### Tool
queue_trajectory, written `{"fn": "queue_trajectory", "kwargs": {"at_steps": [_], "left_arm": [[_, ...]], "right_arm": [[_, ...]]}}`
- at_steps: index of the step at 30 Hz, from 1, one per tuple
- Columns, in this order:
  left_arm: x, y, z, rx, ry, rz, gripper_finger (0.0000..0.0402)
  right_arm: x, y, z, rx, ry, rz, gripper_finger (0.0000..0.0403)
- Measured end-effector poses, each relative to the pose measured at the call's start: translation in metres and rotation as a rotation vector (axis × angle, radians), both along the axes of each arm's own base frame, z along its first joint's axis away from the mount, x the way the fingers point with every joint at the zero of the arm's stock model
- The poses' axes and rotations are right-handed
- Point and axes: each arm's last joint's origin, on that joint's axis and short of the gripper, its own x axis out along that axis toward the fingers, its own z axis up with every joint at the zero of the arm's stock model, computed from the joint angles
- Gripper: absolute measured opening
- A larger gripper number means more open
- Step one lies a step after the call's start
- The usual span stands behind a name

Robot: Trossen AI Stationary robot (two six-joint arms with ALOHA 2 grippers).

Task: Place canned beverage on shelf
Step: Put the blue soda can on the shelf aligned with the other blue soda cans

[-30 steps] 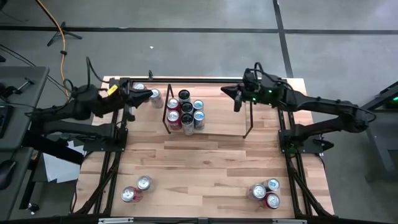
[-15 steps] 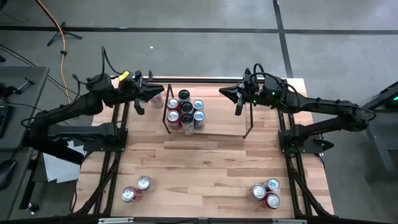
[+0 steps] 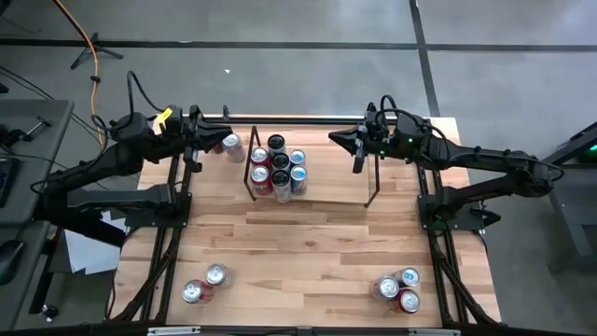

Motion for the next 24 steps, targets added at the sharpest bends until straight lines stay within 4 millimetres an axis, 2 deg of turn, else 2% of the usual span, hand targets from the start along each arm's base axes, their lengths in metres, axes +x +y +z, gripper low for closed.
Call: {"fn": "queue_trajectory", "kwargs": {"at_steps": [5, 8, 11, 19, 21, 24], "left_arm": [[0.001, 0.0, -0.001, -0.002, 0.006, 0.001, 0.0001], [0.001, 0.001, -0.001, -0.012, 0.009, 0.001, 0.0001], [0.001, 0.0, -0.001, -0.012, 0.007, 0.003, 0.0001], [0.001, 0.001, -0.001, -0.013, 0.007, 0.003, 0.0001], [0.001, 0.001, -0.001, -0.013, 0.007, 0.003, 0.0001], [0.001, 0.001, -0.001, -0.013, 0.007, 0.004, 0.0001]], "right_arm": [[0.0, 0.0, -0.001, 0.049, 0.0, -0.006, 0.0005], [0.0, 0.0, -0.005, 0.11, 0.026, -0.002, 0.0037], [0.0, 0.001, -0.007, 0.173, 0.039, 0.031, 0.0106], [-0.002, 0.002, -0.018, 0.335, 0.122, 0.011, 0.0336], [-0.002, 0.003, -0.019, 0.339, 0.135, 0.03, 0.0376], [-0.002, 0.004, -0.02, 0.326, 0.15, 0.067, 0.0393]]}}
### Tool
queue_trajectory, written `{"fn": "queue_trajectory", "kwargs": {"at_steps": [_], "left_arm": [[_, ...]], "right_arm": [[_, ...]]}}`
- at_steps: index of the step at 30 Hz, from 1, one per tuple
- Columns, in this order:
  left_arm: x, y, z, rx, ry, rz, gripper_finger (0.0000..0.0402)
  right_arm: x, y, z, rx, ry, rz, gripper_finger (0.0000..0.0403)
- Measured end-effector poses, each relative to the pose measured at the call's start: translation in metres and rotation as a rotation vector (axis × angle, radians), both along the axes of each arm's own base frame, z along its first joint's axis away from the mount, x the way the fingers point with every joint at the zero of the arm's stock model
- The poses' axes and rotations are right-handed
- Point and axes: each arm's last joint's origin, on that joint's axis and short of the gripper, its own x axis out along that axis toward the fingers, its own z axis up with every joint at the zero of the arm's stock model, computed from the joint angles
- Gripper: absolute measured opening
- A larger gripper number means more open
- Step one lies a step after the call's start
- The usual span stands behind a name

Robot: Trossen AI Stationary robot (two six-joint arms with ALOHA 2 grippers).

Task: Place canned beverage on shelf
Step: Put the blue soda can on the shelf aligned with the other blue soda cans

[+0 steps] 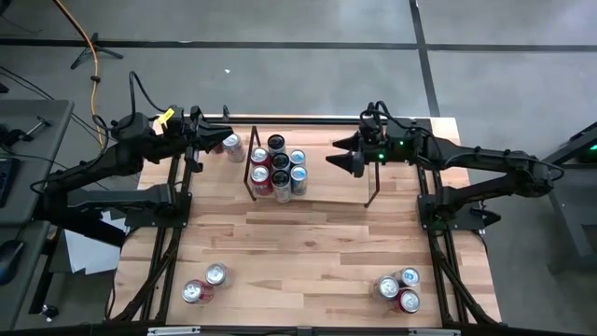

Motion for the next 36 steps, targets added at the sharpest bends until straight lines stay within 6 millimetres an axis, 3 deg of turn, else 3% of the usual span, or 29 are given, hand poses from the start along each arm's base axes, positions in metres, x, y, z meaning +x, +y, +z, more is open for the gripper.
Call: {"fn": "queue_trajectory", "kwargs": {"at_steps": [6, 13, 19, 26, 32, 36], "left_arm": [[0.0, 0.0, 0.0, 0.0, 0.0, 0.0, 0.0001], [0.0, 0.0, 0.0, 0.0, -0.001, 0.0, 0.0001], [0.0, 0.0, 0.0, 0.0, -0.001, 0.0, 0.0001], [0.0, 0.0, 0.0, 0.0, -0.005, -0.001, 0.0001], [0.0, 0.0, 0.001, -0.002, -0.006, -0.001, 0.0001], [0.0, 0.0, 0.001, -0.007, -0.007, -0.002, 0.0001]], "right_arm": [[-0.007, 0.007, 0.025, 0.067, 0.116, 0.078, 0.0383], [-0.036, 0.051, 0.042, 0.317, 0.606, 0.146, 0.0383], [-0.063, 0.109, 0.014, 0.577, 0.981, -0.01, 0.0383], [-0.085, 0.175, -0.023, 0.903, 1.151, -0.201, 0.0383], [-0.099, 0.208, -0.038, 1.0, 1.238, -0.343, 0.0383], [-0.093, 0.219, -0.049, 0.975, 1.302, -0.359, 0.0383]]}}
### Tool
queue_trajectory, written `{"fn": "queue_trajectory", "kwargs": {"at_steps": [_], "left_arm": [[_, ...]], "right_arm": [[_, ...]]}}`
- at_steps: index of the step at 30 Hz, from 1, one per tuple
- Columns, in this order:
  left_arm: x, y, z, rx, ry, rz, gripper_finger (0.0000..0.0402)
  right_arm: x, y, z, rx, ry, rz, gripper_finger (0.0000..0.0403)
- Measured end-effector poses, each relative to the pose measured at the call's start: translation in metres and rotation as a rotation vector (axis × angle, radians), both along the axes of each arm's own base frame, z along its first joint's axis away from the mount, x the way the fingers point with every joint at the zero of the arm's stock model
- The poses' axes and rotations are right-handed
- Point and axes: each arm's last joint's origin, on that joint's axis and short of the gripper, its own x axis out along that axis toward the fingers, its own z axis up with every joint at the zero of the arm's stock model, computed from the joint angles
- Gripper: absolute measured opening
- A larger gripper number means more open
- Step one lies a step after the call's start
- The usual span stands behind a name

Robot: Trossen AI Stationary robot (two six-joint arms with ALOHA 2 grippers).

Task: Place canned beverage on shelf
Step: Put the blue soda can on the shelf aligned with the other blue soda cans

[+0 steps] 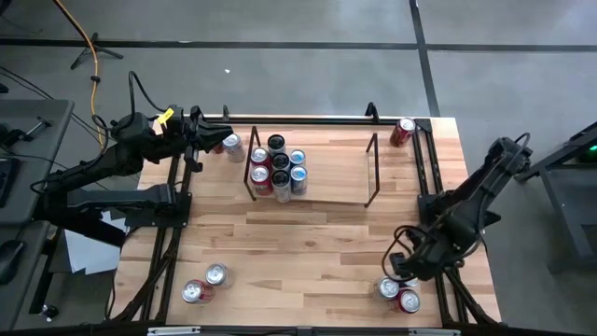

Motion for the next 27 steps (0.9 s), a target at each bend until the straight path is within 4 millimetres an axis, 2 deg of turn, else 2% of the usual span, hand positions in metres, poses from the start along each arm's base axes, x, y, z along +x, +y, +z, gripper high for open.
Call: {"fn": "queue_trajectory", "kwargs": {"at_steps": [18, 27], "left_arm": [[0.0, 0.0, 0.0, -0.04, -0.01, -0.008, 0.0001], [0.0, 0.0, 0.001, -0.037, -0.018, -0.008, 0.0001]], "right_arm": [[0.017, 0.02, -0.036, -0.079, 0.092, 0.252, 0.0383], [0.017, 0.02, -0.039, -0.099, 0.097, 0.277, 0.0383]]}}
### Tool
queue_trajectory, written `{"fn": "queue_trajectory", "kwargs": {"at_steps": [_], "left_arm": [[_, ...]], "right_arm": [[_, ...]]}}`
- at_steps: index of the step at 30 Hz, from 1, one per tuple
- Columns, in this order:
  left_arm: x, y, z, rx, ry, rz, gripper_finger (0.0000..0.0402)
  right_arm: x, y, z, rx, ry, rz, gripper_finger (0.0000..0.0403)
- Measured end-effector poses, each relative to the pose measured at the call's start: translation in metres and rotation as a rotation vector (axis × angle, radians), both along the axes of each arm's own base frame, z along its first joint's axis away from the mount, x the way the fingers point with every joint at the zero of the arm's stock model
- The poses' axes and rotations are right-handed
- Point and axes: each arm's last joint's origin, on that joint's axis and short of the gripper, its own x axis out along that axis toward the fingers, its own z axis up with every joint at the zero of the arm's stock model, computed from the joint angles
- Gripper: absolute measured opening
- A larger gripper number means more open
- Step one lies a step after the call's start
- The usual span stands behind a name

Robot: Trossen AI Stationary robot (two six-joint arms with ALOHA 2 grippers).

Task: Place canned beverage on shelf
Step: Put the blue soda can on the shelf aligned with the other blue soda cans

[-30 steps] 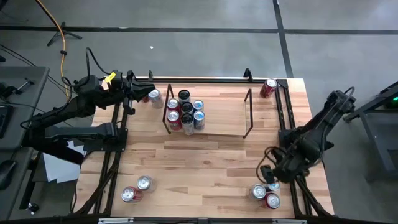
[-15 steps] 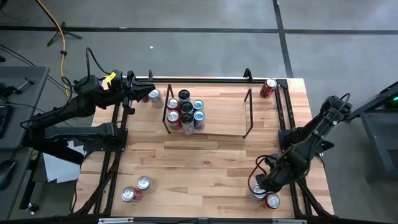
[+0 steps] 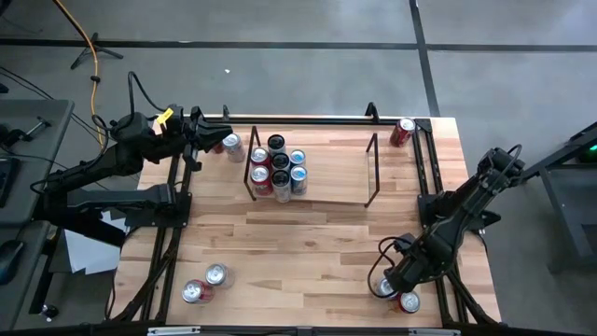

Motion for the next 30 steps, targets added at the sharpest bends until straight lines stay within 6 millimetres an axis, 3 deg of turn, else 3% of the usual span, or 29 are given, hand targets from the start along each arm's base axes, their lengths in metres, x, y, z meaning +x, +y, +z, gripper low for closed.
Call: {"fn": "queue_trajectory", "kwargs": {"at_steps": [10, 19, 24, 30], "left_arm": [[0.0, 0.0, 0.001, 0.004, -0.012, 0.0, 0.0001], [-0.001, 0.0, 0.002, 0.007, -0.02, 0.0, 0.0001], [-0.001, 0.0, 0.002, 0.007, -0.02, 0.001, 0.0001], [-0.001, 0.0, 0.002, 0.007, -0.02, 0.001, 0.0001]], "right_arm": [[0.0, 0.0, -0.024, 0.018, -0.01, -0.014, 0.0383], [-0.002, -0.003, -0.03, -0.018, -0.005, -0.021, 0.0378], [-0.002, -0.003, -0.029, -0.008, 0.002, -0.021, 0.0336], [-0.002, -0.002, -0.029, 0.012, 0.004, -0.011, 0.0248]]}}
